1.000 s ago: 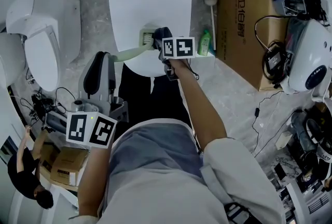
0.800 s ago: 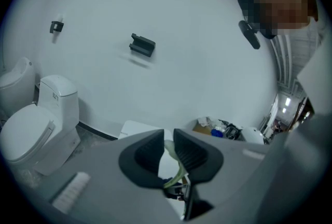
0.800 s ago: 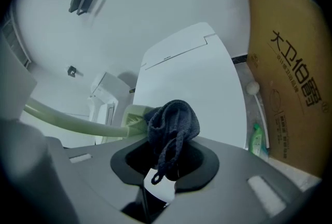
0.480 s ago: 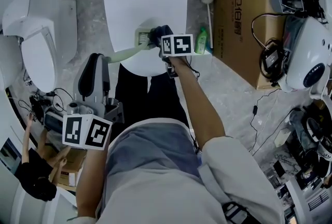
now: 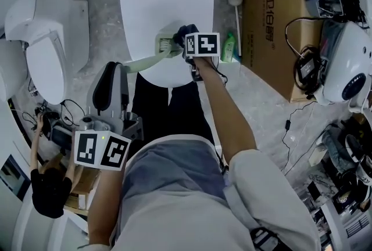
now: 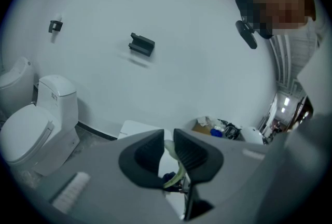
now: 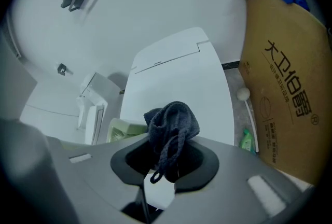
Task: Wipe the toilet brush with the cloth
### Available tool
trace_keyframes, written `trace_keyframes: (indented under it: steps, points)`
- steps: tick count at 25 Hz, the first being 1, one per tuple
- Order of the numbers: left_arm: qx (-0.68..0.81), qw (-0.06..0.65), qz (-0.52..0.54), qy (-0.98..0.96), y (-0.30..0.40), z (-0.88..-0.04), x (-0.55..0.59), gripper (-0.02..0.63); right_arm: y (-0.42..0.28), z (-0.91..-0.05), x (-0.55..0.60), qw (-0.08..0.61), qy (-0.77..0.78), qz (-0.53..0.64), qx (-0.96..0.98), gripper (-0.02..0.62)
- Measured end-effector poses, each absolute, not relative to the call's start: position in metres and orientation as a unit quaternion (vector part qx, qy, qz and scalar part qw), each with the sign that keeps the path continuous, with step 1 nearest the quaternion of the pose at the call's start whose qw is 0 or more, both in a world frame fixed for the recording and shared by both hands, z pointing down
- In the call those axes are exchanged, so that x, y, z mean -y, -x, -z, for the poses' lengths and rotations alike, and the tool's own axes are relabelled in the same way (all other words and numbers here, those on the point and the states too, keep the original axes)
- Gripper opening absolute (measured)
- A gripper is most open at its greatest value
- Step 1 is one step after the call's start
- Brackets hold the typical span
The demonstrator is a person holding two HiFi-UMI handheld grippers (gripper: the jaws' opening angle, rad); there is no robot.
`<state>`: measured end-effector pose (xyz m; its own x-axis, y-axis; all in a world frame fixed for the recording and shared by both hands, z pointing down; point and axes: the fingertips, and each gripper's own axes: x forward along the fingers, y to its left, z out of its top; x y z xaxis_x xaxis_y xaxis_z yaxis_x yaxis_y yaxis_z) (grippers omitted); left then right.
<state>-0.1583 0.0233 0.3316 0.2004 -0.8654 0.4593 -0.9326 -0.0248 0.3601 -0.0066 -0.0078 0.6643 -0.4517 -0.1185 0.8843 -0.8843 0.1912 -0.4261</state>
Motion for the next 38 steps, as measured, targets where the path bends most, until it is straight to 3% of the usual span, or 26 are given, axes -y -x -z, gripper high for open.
trace_keyframes:
  steps: [27, 38]
  points:
    - [0.643, 0.301, -0.019, -0.704, 0.163, -0.331, -0.026, 0.000, 0.070, -0.584, 0.021, 0.343, -0.190, -0.446, 0.805, 0.091]
    - [0.655, 0.305, -0.003, -0.691, 0.166, -0.333, -0.033, 0.000, 0.115, -0.598, 0.012, 0.423, -0.069, -0.382, 0.819, 0.092]
